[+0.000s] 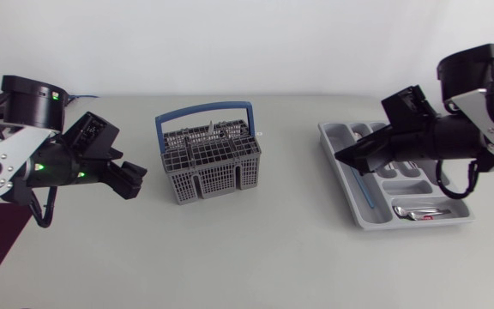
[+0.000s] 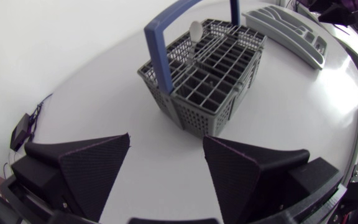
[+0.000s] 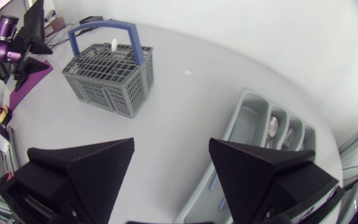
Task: Unload the cutlery basket into the drawer organizer.
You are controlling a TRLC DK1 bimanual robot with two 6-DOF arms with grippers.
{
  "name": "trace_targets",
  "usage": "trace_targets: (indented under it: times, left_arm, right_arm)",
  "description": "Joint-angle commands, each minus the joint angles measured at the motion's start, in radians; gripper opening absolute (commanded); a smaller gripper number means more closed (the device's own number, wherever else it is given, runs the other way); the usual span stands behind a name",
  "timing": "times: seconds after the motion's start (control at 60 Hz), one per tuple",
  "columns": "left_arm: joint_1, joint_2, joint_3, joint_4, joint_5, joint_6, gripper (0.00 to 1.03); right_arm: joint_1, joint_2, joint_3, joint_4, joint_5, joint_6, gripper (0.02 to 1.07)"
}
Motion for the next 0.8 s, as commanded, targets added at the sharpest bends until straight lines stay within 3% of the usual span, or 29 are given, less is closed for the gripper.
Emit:
trace_targets:
  times: [0.0,0.2,0.317,0.433,0.517,0.55,0.633,0.783]
  left_arm:
    - [0.048,0.105,0.034,0.029,0.017,0.020,0.98]
    - [0.142,0.318,0.182,0.056,0.090,0.005,0.98]
    - [0.160,0.429,0.290,0.066,0.120,-0.029,0.98]
    - [0.163,0.545,0.400,0.075,0.132,-0.058,0.90]
    - [0.160,0.627,0.480,0.075,0.138,-0.072,0.81]
    - [0.162,0.671,0.532,0.073,0.138,-0.087,0.74]
    - [0.168,0.783,0.676,0.049,0.150,-0.125,0.51]
    - [0.183,0.930,0.870,-0.030,0.173,-0.170,0.27]
  right_arm:
    - [0.050,0.084,0.057,0.017,-0.021,0.050,0.88]
    - [0.125,0.253,0.163,0.058,-0.047,0.089,0.74]
    - [0.148,0.337,0.209,0.075,-0.077,0.104,0.59]
    - [0.178,0.391,0.230,0.092,-0.087,0.112,0.37]
    - [0.196,0.420,0.243,0.096,-0.088,0.113,0.23]
    - [0.207,0.445,0.255,0.096,-0.088,0.113,0.12]
    - [0.224,0.480,0.273,0.096,-0.100,0.112,0.10]
    - [0.256,0.523,0.301,0.096,-0.105,0.102,0.08]
